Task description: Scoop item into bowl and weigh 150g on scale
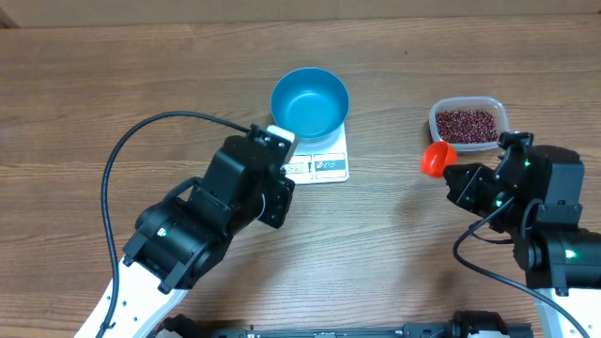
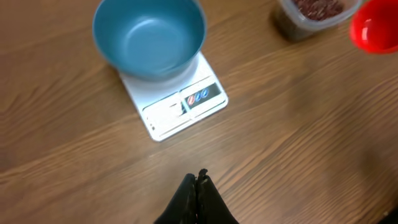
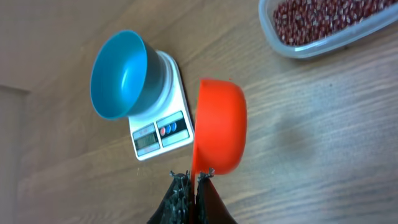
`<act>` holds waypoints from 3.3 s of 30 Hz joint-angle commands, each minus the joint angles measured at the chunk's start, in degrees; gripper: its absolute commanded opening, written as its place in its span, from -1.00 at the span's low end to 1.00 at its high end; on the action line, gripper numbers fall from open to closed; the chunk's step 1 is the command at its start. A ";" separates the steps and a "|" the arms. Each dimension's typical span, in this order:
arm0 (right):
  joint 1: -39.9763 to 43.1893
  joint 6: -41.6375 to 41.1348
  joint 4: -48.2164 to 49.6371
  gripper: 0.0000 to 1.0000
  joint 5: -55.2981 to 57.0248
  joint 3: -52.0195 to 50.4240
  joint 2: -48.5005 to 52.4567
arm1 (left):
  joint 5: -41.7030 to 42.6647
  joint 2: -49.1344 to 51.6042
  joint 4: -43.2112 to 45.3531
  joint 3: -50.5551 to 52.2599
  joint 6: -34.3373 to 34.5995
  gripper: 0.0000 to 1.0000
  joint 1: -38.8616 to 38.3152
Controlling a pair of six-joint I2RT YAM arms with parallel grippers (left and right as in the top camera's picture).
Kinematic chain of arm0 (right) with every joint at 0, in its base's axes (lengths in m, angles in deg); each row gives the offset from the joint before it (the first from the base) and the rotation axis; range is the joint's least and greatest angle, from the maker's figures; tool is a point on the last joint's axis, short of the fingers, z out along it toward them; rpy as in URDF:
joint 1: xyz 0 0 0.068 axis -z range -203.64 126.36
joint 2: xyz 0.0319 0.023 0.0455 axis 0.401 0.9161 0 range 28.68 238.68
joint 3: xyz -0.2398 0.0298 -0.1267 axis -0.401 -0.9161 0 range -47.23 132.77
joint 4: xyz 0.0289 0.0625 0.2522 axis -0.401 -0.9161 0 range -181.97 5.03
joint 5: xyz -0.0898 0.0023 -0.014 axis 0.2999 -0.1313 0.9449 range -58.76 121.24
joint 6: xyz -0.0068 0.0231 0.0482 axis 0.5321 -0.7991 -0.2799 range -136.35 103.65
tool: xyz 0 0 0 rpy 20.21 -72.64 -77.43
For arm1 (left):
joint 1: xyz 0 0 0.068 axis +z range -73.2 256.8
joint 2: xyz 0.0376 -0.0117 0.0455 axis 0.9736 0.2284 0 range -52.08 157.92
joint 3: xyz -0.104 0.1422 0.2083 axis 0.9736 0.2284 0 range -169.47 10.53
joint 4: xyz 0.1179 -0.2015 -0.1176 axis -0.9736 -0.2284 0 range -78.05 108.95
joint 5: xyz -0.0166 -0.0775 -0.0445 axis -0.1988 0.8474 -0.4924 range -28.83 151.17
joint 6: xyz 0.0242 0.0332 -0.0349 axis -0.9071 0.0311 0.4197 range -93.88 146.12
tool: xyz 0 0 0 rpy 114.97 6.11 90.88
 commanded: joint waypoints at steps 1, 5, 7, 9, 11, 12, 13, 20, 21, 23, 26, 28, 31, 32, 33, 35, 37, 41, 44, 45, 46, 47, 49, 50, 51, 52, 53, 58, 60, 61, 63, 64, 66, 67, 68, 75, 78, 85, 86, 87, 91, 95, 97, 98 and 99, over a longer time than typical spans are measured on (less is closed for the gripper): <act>0.26 1.36 -0.72 -0.93 -1.01 1.01 -0.31 | -1.92 0.31 -0.52 1.09 -2.10 -0.91 0.22; 0.28 1.36 -0.70 -0.93 -0.81 1.01 -0.31 | -3.65 0.83 0.70 2.67 -2.21 -0.91 0.22; 0.26 1.33 -0.37 -0.93 -0.57 1.01 -0.31 | -5.90 1.20 2.36 3.82 -2.21 -0.92 0.22; 0.28 1.31 -0.04 -0.93 -0.15 1.01 -0.31 | -7.50 1.73 4.59 5.22 -2.16 -0.91 0.42; 0.28 1.33 0.24 -0.93 0.31 1.01 -0.31 | -7.52 2.51 6.73 6.60 -2.40 -0.92 1.07; 0.26 1.33 0.42 -0.93 0.85 1.01 -0.31 | -7.69 2.99 7.85 7.34 -2.64 -0.91 1.53; 0.28 1.31 0.70 -0.93 1.68 1.01 -0.31 | -7.76 3.50 9.14 8.15 -3.41 -0.92 1.99; 0.26 1.31 4.72 -0.93 3.61 1.01 -0.07 | -7.17 9.66 15.37 10.93 -7.56 -0.92 3.69; 0.26 1.31 5.46 -0.93 3.82 1.01 0.02 | -7.17 10.62 15.34 10.93 -7.54 -0.92 3.69; 0.28 0.83 6.21 -0.93 5.05 1.01 0.26 | -6.29 12.44 15.21 10.93 -7.52 -0.92 3.69; 0.26 0.87 6.80 -0.93 5.07 1.01 0.96 | -3.41 14.88 15.47 10.93 -7.50 -0.92 3.69; 0.28 0.87 6.82 -0.93 5.31 1.01 1.84 | -2.69 16.04 15.80 10.93 -7.43 -0.92 3.69; 0.26 0.85 6.69 -0.93 5.22 1.01 3.52 | -2.73 17.16 16.17 10.93 -7.28 -0.92 3.72; 0.26 0.87 6.67 -0.93 5.22 1.01 4.13 | -2.78 17.49 16.28 10.93 -7.30 -0.92 3.72; 0.26 0.87 6.67 -0.93 5.22 1.01 4.74 | -2.93 17.86 16.46 10.93 -7.30 -0.92 3.69; 0.26 0.87 6.73 -0.93 5.01 1.01 5.64 | -2.93 18.47 16.61 10.93 -7.30 -0.92 3.72; 0.26 0.87 6.75 -0.93 4.92 1.01 6.21 | -2.91 18.93 16.68 10.93 -7.28 -0.92 3.69; 0.28 1.14 6.97 -0.93 5.03 1.01 6.34 | -2.84 19.23 16.65 10.93 -7.26 -0.92 3.69; 0.28 1.14 7.41 -0.93 5.03 1.01 6.36 | -2.89 19.23 16.81 10.93 -7.26 -0.92 3.69; 0.28 1.16 7.61 -0.93 5.03 1.01 6.36 | -2.89 19.23 16.81 10.93 -7.26 -0.92 3.72; 0.28 1.14 7.78 -0.93 5.03 1.01 6.34 | -2.86 19.23 16.81 10.93 -7.28 -0.91 3.72; 0.28 1.14 7.89 -0.93 5.03 1.01 6.36 | -2.89 19.23 16.81 10.93 -7.28 -0.92 3.69; 0.26 1.14 8.20 -0.93 5.03 1.01 6.36 | -2.89 19.23 16.81 10.93 -7.28 -0.92 3.69; 0.28 1.16 8.31 -0.93 5.03 1.01 6.36 | -2.86 19.23 16.85 10.93 -7.30 -0.92 3.69; 0.28 1.18 8.35 -0.92 5.03 1.01 6.36 | -2.82 19.21 16.83 10.91 -7.30 -0.92 3.72; 0.28 1.38 8.41 -0.93 5.03 1.01 6.36 | -2.32 19.10 16.79 10.91 -7.26 -0.92 3.72; 0.28 1.53 8.44 -0.93 5.03 1.01 6.36 | -1.25 18.84 16.74 10.91 -7.26 -0.92 3.74; 0.26 1.53 8.41 -0.93 5.01 1.01 6.36 | 3.28 13.31 18.01 10.88 -6.21 -0.92 6.23; 0.26 1.53 8.20 -0.93 5.01 1.01 6.36 | 4.90 8.87 18.64 10.88 -6.21 -0.92 8.52; 0.26 1.53 8.04 -0.93 5.01 1.01 6.36 | 5.20 6.99 18.51 10.91 -5.88 -0.91 9.44; 0.26 1.51 7.80 -0.93 5.03 1.01 6.36 | 5.44 2.71 17.46 10.99 -4.07 -0.92 11.13; 0.26 1.51 7.63 -0.93 5.01 1.01 6.36 | 5.44 0.74 17.03 11.32 -3.78 -0.91 11.54; 0.26 1.51 7.37 -0.92 5.01 1.01 6.36 | 4.46 -3.30 16.94 13.88 -3.76 -0.91 11.74; 0.26 1.51 7.32 -0.93 5.01 1.01 6.36 | 4.07 -4.66 17.11 15.52 -3.34 -0.92 11.74; 0.26 1.51 7.30 -0.93 5.01 1.01 6.36 | 4.00 -6.21 17.62 18.01 -2.80 -0.92 11.74; 0.26 1.07 6.84 -0.93 4.92 1.01 6.36 | 9.92 -11.52 31.34 37.03 -5.42 -0.92 11.72; 0.26 1.07 6.84 -0.93 4.96 1.01 6.36 | 5.29 -10.58 38.01 42.23 -8.37 -0.91 11.74; 0.26 1.09 6.88 -0.93 4.98 1.01 6.47 | 6.16 -6.56 44.76 44.15 -12.48 -0.91 11.69; 0.26 1.09 6.88 -0.93 4.98 1.01 6.54 | 6.21 -5.62 45.59 44.15 -13.09 -0.91 11.69; 0.26 1.09 6.88 -0.93 5.01 1.01 6.58 | 6.23 -5.01 46.03 44.15 -13.62 -0.92 11.69; 0.26 1.11 6.88 -0.93 5.01 1.01 6.58 | 6.27 -2.29 46.42 44.15 -14.53 -0.92 11.69; 0.26 1.11 6.95 -0.93 5.03 1.01 6.58 | 6.29 0.13 47.80 44.13 -15.80 -0.92 11.69; 0.26 1.11 6.95 -0.93 5.03 1.01 6.58 | 6.32 0.94 49.46 44.13 -15.87 -0.92 11.69; 0.26 1.11 6.95 -0.93 5.03 1.01 6.58 | 6.32 1.18 50.21 44.13 -15.85 -0.92 11.69; 0.26 1.11 6.93 -0.93 5.03 1.01 6.58 | 6.32 1.33 50.82 44.13 -15.85 -0.92 11.69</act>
